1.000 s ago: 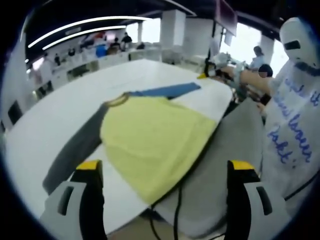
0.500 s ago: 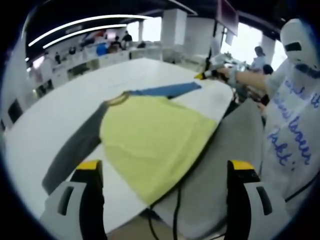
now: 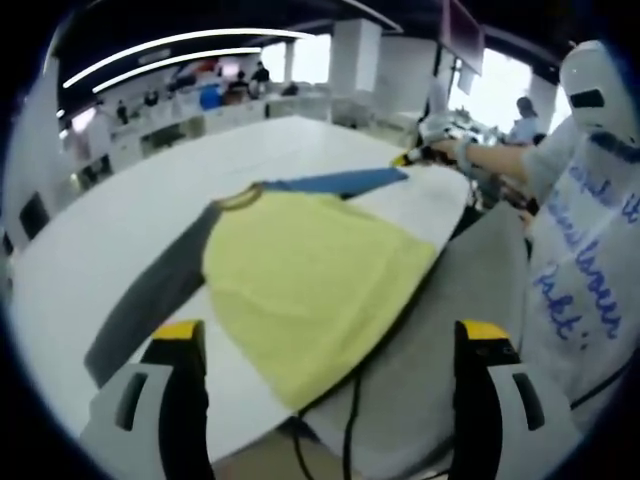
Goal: Fold the garment on the visible template until the final outline fits inside the template.
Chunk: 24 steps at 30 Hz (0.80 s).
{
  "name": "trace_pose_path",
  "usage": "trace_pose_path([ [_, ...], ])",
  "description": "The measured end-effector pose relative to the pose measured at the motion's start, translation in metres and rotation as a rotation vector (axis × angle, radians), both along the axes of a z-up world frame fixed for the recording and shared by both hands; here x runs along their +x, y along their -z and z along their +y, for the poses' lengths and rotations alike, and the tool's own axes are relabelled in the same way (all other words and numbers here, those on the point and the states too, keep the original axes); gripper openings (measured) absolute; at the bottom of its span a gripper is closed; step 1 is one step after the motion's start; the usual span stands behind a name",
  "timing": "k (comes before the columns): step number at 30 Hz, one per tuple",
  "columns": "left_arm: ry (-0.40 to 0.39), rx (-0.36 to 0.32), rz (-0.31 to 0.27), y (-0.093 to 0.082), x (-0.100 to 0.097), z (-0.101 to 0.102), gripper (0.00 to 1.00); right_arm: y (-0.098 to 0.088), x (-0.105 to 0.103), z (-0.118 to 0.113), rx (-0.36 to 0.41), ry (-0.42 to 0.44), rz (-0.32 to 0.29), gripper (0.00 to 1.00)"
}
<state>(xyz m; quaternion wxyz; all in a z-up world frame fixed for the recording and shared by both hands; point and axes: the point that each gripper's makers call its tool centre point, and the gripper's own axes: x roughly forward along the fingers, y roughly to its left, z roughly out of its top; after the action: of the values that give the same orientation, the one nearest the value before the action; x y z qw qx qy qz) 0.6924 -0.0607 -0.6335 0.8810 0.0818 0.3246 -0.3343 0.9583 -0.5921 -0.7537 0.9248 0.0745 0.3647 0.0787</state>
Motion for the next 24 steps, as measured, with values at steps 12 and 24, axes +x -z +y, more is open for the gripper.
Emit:
trace_pose_path([
  [12,-0.014,0.007,0.001,-0.002,0.001,0.001,0.99,0.015,0.004,-0.013,-0.053,0.021,0.018,0.47],
  [24,-0.040,0.032,0.012,-0.002,0.004,0.009,0.97,0.022,0.013,-0.032,-0.107,0.076,0.034,0.43],
])
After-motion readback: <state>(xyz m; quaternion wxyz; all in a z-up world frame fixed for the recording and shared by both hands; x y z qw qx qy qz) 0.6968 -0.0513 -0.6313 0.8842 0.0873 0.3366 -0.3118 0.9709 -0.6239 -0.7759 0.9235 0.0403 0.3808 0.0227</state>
